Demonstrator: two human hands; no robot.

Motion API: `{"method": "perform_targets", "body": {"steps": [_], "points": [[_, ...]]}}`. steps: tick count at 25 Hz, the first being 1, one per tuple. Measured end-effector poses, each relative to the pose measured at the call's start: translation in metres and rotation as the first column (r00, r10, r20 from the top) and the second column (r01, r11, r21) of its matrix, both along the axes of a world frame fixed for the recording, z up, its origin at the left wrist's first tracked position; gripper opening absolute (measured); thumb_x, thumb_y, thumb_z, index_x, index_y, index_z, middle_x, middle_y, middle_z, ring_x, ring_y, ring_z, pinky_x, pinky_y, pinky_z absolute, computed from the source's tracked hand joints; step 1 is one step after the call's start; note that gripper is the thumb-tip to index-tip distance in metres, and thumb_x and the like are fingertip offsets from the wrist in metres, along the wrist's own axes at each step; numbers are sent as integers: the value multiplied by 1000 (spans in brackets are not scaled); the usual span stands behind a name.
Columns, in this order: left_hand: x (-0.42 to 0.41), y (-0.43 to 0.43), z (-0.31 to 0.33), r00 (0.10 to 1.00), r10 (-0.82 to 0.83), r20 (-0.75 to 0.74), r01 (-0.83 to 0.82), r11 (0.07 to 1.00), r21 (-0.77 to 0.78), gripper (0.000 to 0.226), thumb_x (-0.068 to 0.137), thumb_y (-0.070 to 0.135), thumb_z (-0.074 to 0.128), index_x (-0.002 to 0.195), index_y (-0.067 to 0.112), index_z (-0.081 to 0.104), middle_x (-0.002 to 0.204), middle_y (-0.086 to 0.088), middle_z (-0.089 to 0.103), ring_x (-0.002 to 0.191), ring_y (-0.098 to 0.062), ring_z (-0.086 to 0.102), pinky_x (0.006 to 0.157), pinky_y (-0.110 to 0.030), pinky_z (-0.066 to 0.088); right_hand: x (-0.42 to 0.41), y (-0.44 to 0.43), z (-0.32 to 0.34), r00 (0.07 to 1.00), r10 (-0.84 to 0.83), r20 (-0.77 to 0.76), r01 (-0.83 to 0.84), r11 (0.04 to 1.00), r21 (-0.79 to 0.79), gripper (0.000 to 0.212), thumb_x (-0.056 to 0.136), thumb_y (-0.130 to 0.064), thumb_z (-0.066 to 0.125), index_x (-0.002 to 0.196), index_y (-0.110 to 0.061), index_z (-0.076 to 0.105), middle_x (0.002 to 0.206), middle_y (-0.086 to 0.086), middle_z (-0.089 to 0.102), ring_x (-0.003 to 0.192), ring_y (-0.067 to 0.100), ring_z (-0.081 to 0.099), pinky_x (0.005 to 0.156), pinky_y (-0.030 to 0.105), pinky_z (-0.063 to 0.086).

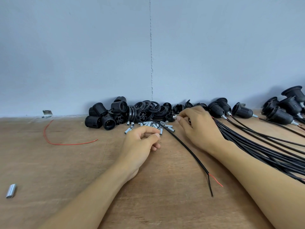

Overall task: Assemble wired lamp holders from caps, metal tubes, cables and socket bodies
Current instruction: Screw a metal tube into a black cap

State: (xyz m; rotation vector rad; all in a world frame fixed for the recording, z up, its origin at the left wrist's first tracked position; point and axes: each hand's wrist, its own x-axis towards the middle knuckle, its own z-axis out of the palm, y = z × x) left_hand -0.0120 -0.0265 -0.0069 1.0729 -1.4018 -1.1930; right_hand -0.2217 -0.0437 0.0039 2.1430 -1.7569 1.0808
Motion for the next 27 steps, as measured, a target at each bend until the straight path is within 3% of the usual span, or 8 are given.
{"method": "perform_targets", "body": {"steps": [3,6,10,15,19,23,25,27], "points": [[0,1,1,1000,1,-4,-1,1000,1,18,94,-2,63,94,11,76,74,1,74,65,-13,69,60,-18,54,-6,-5,0,997,-43,66,38,997,73,17,99,-30,57,102,-17,68,108,2,70,127,29,48,102,48,42],[-1,1,1,1000,-2,0,2,1000,-2,18,94,-2,63,94,11,76,74,0,74,65,-13,69,60,-18,54,-12,-8,-8,999,-30,17,26,981,192,17,99,-33,58,103,-19,67,101,3,65,117,25,52,93,39,46],[-1,0,1,1000,1,9,-1,1000,-4,19,93,-2,64,94,12,76,75,0,75,66,-13,69,61,-19,54,-13,-9,-8,1000,23,21,-26,990,140,17,99,-32,58,104,-21,70,101,-2,66,110,15,50,81,25,34],[-1,0,1,1000,2,9,-2,1000,-6,19,93,-1,64,93,14,76,75,0,75,66,-13,70,61,-18,54,-8,-6,-3,983,148,111,-163,977,139,16,100,-30,58,104,-22,72,98,-17,66,89,-4,49,76,3,33],[0,-1,0,1000,-6,17,7,1000,-6,19,94,-1,64,93,14,76,76,0,75,66,-13,70,61,-18,54,-8,-8,-4,990,118,75,-131,970,204,16,99,-29,58,103,-21,71,102,-3,69,96,12,59,78,20,39],[0,-1,0,1000,-4,20,4,1000,-2,19,94,0,64,94,14,76,77,0,75,67,-14,70,62,-18,54,-8,-5,-3,987,95,133,-118,977,179,15,99,-25,59,101,-19,72,96,-9,70,83,-2,56,71,3,33],[0,-1,0,1000,-6,20,6,1000,0,20,94,0,64,94,15,76,77,0,75,68,-14,71,62,-19,54,-7,-6,-2,976,66,207,-102,981,166,15,100,-28,59,101,-22,72,91,-15,69,78,-13,55,69,0,34],[0,-1,0,1000,-8,22,8,1000,0,20,94,0,64,94,15,76,77,-1,75,68,-14,71,62,-19,54,-5,-7,0,954,50,297,-105,980,172,15,99,-32,60,102,-24,73,93,-16,72,84,-12,59,73,1,36]]}}
